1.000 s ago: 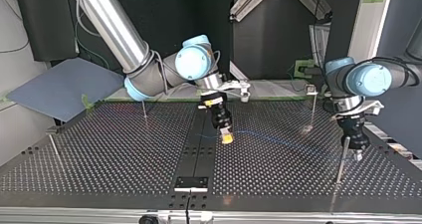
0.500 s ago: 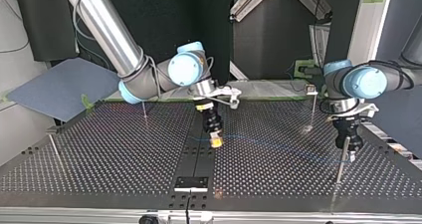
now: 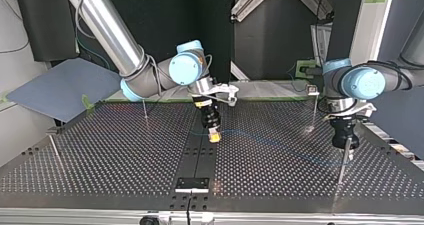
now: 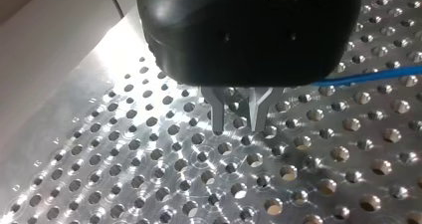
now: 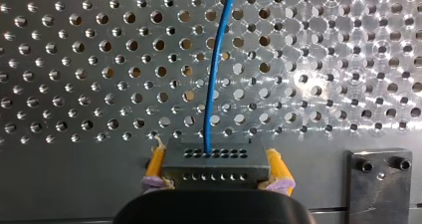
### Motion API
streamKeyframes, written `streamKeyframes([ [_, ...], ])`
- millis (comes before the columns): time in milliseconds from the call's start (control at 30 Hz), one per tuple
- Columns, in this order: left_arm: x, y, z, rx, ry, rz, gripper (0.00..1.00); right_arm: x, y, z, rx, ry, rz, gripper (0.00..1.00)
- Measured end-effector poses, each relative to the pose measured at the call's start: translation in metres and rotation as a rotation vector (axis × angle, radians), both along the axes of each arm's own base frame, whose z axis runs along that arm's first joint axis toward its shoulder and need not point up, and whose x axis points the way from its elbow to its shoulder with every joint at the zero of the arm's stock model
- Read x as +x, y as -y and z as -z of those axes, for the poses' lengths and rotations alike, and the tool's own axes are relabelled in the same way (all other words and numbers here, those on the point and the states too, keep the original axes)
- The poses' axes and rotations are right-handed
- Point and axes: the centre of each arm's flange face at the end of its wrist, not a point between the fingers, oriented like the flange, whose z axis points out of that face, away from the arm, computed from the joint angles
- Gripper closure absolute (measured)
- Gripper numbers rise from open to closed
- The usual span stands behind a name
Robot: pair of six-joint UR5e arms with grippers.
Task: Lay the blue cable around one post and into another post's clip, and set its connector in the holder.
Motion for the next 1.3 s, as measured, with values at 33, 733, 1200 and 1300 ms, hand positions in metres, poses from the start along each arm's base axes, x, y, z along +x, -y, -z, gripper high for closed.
streamKeyframes([
  [33, 0.0, 0.0, 0.001, 0.002, -0.003, -0.001, 0.54, 0.0, 0.0, 0.001, 0.001, -0.002, 0.0, 1.0],
  [733, -0.006, 0.0, 0.007, -0.001, -0.05, -0.055, 0.0, -0.029, 0.001, 0.068, 0.013, -0.022, 0.058, 1.0],
  [1200, -0.001, 0.01, 0.024, -0.006, -0.08, -0.02, 0.0, -0.053, -0.004, 0.109, 0.022, -0.012, 0.173, 1.0],
  [1300, 0.0, 0.013, 0.029, -0.007, -0.089, -0.015, 0.0, -0.059, -0.006, 0.117, 0.022, -0.011, 0.197, 1.0],
])
